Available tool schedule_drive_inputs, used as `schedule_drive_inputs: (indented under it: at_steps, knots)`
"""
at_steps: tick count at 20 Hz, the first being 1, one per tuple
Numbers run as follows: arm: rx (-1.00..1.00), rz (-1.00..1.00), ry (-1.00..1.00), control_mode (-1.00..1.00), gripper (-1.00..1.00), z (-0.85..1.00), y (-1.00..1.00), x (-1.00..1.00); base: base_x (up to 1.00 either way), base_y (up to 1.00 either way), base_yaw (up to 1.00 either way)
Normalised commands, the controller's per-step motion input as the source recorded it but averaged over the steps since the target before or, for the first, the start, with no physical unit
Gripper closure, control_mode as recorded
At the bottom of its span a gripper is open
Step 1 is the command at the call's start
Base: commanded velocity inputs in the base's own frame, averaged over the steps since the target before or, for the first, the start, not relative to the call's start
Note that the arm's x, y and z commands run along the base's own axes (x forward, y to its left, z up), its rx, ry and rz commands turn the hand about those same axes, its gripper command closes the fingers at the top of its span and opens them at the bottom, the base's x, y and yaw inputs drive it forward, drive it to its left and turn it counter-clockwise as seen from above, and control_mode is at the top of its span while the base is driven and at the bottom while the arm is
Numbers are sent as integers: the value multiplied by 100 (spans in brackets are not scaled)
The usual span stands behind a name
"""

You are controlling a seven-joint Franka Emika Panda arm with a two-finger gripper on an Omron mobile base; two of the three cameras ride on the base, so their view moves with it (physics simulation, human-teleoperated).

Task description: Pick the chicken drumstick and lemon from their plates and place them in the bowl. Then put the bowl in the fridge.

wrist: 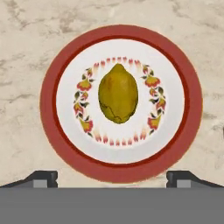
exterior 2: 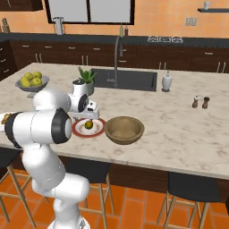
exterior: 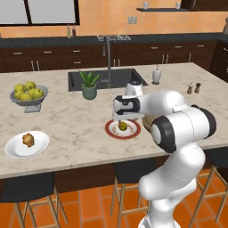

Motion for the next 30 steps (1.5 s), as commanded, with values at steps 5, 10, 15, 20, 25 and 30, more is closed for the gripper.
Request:
schedule_drive_inputs:
  at_steps: [5,10,15,20,25,30]
  knots:
    - [0,0,0,-100,-100,-64,0,29,0,0,0]
    - [1,0,-1,-100,-100,-15,-2,49,0,0,0]
    - [0,0,1,-100,-100,-1,0,53,0,0,0]
    - [0,0,1,-100,-100,-45,0,1,0,0,0]
    - [0,0,0,-100,100,-9,0,0,0,0,0]
    - [0,0,1,-100,100,61,0,-2,0,0,0]
